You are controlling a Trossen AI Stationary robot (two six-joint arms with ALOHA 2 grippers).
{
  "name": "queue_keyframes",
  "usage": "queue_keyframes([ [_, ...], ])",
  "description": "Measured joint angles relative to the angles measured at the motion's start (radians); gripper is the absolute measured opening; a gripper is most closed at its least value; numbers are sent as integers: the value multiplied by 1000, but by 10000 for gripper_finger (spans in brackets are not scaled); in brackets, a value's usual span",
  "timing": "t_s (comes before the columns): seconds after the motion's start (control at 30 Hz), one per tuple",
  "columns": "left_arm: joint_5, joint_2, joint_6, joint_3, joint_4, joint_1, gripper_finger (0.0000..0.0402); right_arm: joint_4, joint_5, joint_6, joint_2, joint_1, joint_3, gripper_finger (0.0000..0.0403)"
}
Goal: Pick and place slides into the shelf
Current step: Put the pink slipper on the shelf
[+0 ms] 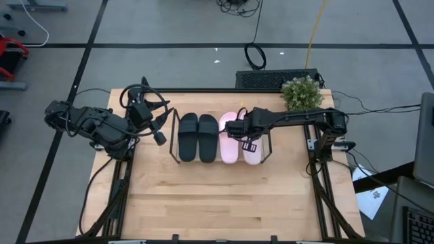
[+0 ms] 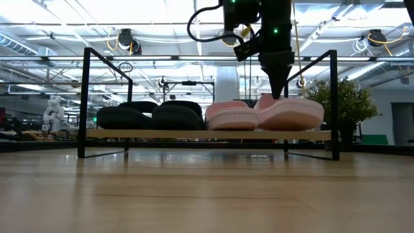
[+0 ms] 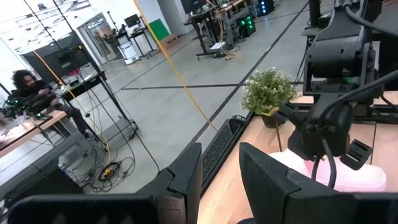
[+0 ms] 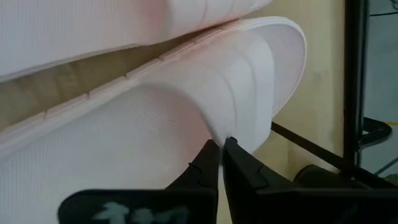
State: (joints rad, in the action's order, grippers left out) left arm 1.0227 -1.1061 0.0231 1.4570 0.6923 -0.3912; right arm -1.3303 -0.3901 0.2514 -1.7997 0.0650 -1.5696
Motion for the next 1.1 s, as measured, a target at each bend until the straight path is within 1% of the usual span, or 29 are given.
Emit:
queue_keyframes([
  [0.33, -6, 0, 0, 0, 1, 0, 113, 20, 2, -5, -15, 0, 0, 0],
  [0.47, -7, 0, 2, 0, 0, 0, 113, 25, 47, -12, -15, 0, 0, 0],
  [0.6, -7, 0, 2, 0, 0, 0, 113, 31, 51, -19, -15, 0, 0, 3],
  [0.77, -9, 0, 2, 0, 0, 0, 113, 47, 55, -37, -15, 0, 4, 20],
  [0.9, -36, 0, 3, 0, 1, 0, 113, 58, 58, -39, -15, 0, 12, 35],
  [1.1, -38, 0, 2, 0, 0, 0, 113, 61, 86, -39, -15, 0, 12, 64],
])
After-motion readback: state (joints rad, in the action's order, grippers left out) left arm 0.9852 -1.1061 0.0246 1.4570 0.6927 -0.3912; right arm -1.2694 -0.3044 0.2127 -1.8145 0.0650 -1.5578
